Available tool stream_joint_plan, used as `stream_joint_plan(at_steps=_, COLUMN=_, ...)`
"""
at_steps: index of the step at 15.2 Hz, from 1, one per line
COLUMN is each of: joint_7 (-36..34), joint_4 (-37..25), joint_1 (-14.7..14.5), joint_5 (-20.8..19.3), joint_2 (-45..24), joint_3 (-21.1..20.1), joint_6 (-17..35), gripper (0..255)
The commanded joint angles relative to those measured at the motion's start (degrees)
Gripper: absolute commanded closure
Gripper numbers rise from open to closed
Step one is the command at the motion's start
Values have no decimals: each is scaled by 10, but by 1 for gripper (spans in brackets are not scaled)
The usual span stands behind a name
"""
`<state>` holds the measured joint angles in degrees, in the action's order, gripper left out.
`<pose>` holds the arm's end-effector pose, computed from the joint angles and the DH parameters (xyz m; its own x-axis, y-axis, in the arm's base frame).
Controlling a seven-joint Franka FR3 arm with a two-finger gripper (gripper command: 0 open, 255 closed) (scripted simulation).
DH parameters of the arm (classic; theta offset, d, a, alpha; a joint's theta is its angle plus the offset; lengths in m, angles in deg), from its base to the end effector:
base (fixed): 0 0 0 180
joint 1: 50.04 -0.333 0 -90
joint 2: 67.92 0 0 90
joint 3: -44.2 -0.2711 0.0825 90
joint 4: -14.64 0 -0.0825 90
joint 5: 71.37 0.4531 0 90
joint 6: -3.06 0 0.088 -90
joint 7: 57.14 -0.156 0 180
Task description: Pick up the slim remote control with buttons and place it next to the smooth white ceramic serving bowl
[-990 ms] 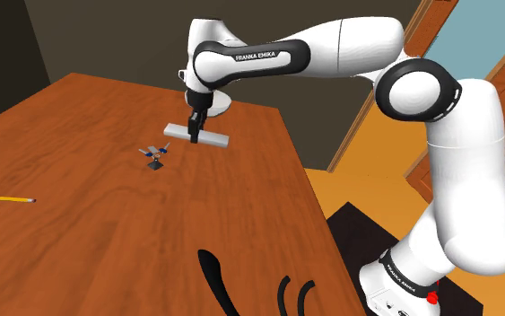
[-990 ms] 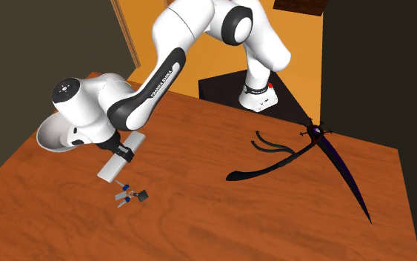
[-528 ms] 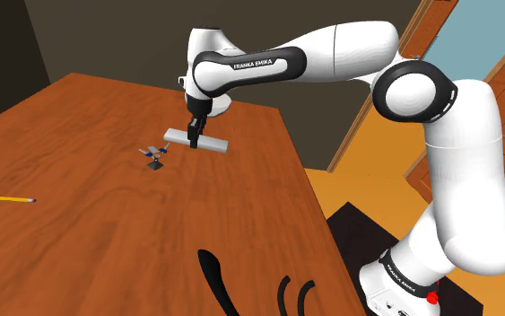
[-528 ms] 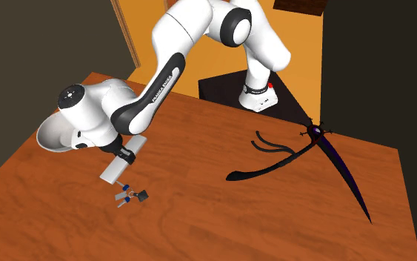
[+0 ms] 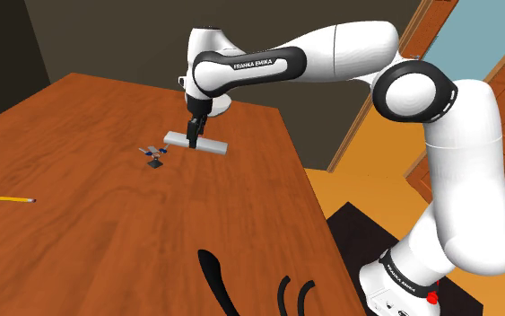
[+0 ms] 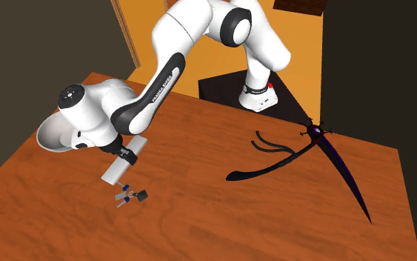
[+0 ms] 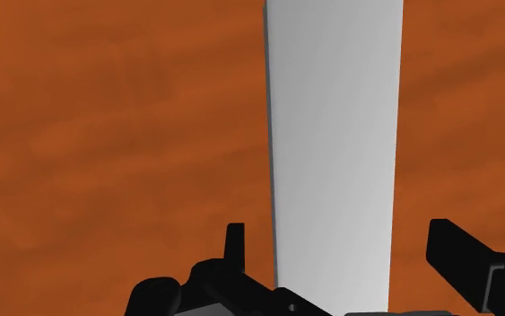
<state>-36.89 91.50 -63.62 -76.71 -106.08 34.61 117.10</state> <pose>0.7122 0.2767 0.2260 0.7239 0.6899 -0.0011 0.6898 -0.7237 -0.0199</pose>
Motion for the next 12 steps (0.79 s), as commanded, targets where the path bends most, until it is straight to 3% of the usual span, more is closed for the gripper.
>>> stream_joint_plan(at_steps=1, joint_7=0, joint_4=0, joint_1=0, joint_5=0, joint_2=0, joint_3=0, joint_6=0, gripper=0)
stream_joint_plan(at_steps=5, joint_7=3, joint_4=-44, joint_1=0, joint_5=3, joint_2=18, joint_3=-2, joint_6=-62, gripper=0)
stream_joint_plan(at_steps=12, joint_7=3, joint_4=-44, joint_1=0, joint_5=3, joint_2=18, joint_3=-2, joint_6=-62, gripper=0)
